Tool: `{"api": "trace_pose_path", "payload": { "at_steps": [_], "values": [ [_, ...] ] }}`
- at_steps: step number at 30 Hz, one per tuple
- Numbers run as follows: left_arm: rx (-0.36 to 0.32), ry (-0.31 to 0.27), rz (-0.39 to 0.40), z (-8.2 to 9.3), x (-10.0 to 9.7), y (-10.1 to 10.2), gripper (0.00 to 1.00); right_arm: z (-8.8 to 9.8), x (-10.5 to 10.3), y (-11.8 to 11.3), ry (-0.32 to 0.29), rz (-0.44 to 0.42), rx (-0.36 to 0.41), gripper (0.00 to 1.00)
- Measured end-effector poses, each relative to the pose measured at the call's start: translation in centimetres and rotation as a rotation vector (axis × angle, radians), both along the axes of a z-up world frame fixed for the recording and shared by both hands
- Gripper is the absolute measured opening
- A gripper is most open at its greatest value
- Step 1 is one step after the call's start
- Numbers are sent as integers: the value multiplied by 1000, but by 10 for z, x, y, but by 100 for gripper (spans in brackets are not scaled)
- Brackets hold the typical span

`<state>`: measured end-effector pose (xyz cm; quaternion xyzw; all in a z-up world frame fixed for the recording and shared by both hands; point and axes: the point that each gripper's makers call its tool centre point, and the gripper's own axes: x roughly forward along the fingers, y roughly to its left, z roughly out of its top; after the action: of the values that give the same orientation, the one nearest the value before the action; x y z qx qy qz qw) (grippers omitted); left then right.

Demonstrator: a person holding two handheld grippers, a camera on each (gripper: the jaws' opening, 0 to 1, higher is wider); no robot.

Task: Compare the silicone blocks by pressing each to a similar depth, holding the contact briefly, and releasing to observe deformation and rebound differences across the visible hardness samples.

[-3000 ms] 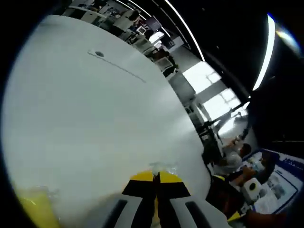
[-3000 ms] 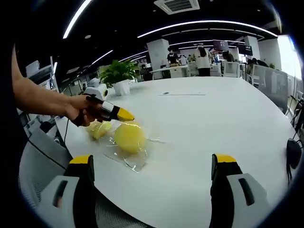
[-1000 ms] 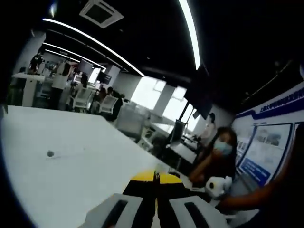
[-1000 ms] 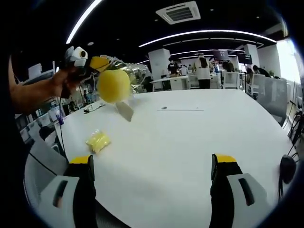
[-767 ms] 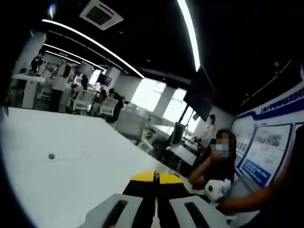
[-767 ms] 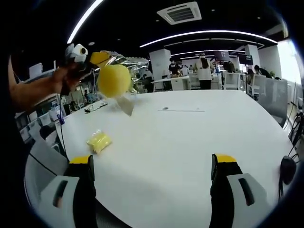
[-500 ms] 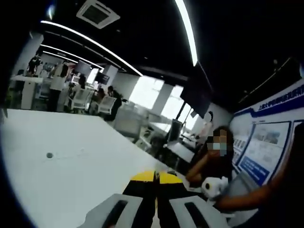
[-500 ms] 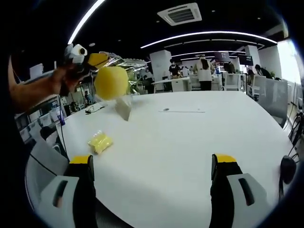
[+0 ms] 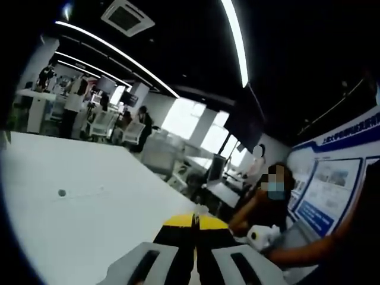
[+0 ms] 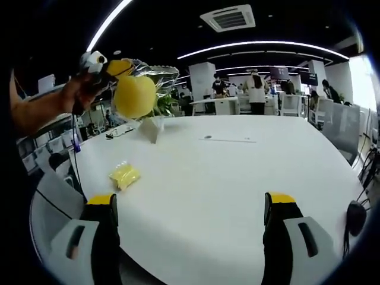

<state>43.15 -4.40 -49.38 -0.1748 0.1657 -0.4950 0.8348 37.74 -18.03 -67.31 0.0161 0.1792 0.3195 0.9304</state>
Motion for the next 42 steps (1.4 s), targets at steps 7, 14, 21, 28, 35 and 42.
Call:
{"api": "trace_pose_path", "payload": {
  "at_steps": [7, 14, 21, 28, 35, 42],
  "values": [
    [5, -12, -5, 1, -2, 0, 0, 11, 5, -2, -14, -3, 19, 96],
    [13, -11, -16, -1, -6, 1, 0, 36, 11, 4, -57, 35, 38, 96],
    [9, -14, -33, 2, -12, 1, 0, 70, 19, 19, -88, 119, 85, 96],
    [-14, -18, -50, 9, -18, 3, 0, 95, 16, 42, -68, 277, 168, 96],
    [-38, -23, -59, 18, -19, 9, 0, 118, 18, 59, -161, 368, 220, 96],
    [-57, -15, -73, 22, -21, 12, 0, 128, 16, 79, -156, 475, 249, 88]
  ]
}}
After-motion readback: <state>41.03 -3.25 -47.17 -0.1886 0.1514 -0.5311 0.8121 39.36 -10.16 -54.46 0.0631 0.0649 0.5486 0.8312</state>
